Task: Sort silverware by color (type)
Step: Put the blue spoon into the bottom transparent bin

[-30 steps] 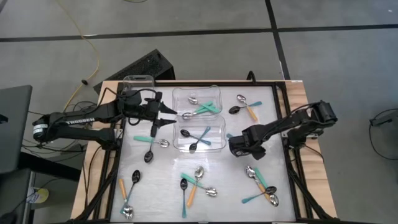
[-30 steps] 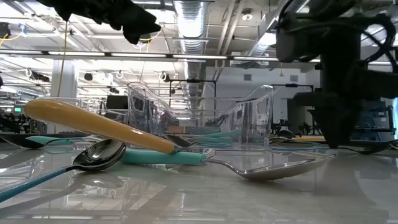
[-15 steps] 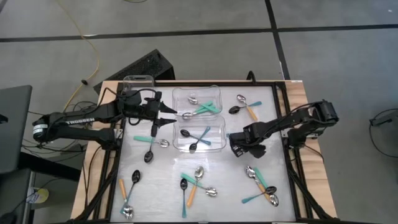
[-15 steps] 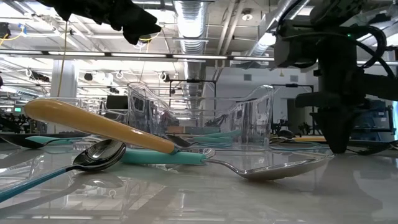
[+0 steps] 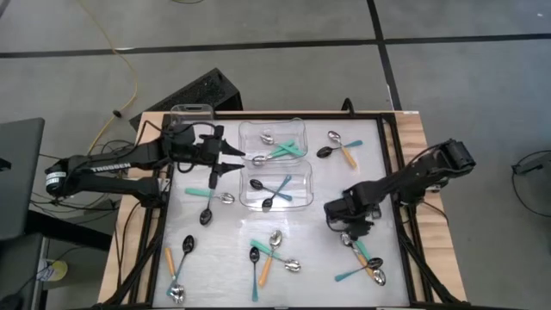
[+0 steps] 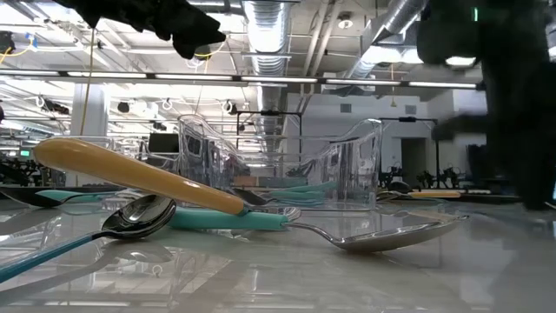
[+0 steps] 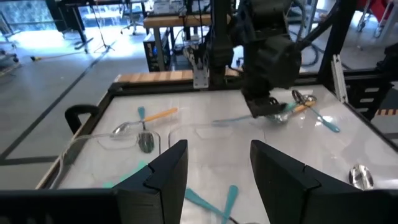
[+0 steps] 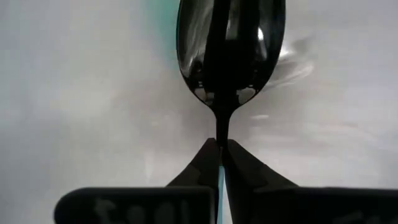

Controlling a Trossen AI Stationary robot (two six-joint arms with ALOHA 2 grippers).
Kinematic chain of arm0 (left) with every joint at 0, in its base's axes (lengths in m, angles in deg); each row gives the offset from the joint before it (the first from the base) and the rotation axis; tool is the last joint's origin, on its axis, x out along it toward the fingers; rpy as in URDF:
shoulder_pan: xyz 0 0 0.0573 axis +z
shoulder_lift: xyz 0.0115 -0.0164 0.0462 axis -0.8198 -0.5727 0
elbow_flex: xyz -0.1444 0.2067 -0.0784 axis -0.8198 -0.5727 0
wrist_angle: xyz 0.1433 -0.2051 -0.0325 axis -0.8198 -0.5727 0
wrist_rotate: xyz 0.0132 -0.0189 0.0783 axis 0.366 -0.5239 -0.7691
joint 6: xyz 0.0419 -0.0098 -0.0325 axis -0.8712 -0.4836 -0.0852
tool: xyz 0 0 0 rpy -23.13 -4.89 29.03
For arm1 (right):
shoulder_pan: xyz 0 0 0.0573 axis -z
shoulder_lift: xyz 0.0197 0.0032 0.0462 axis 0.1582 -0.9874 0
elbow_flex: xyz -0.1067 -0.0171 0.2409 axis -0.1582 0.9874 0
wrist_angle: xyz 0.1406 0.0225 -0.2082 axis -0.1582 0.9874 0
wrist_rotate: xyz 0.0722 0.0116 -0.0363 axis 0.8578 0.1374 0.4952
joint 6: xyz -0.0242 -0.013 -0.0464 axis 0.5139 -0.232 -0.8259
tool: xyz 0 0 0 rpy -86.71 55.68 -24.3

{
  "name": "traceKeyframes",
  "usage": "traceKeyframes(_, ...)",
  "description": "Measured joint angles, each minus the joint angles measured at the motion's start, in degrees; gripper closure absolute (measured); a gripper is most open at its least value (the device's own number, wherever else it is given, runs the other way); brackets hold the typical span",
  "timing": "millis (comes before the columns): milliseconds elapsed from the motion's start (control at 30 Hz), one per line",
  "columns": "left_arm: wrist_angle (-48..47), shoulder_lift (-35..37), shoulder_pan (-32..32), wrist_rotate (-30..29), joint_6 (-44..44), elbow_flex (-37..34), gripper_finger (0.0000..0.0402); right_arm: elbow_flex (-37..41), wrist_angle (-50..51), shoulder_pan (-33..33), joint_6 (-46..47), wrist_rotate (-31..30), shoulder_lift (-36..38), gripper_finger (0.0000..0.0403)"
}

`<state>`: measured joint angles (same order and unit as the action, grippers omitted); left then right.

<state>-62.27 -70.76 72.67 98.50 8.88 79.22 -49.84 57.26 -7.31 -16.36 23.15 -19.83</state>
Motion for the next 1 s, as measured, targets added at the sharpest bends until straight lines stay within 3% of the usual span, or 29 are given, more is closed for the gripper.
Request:
traceKeyframes(200,0.7,0.0,0.0,2.1,0.1,0.6,0.0242,-3.7,-2.3,-1.4,31.9,3.8,2.1,0.0371)
traceKeyframes(333,2.3,0.0,0.0,2.1,-0.5,0.6,0.0242,-6.3,-2.4,-2.8,54.8,-3.8,3.8,0.0372)
traceKeyframes(400,2.6,0.0,0.0,2.1,-0.5,0.6,0.0242,-8.1,-2.0,-3.4,61.9,-7.9,4.6,0.0373)
traceKeyframes(700,-4.3,2.7,0.0,3.1,0.6,0.7,0.0242,-23.4,-4.8,0.9,65.3,-23.1,5.7,0.0373)
traceKeyframes(833,-8.8,3.4,0.0,2.9,0.6,0.7,0.0242,-33.1,-7.5,6.9,68.9,-22.5,0.1,0.0373)
traceKeyframes(1000,-14.3,3.3,0.0,1.9,0.6,0.6,0.0242,-43.5,-4.5,14.1,69.6,-13.7,-11.4,0.0373)
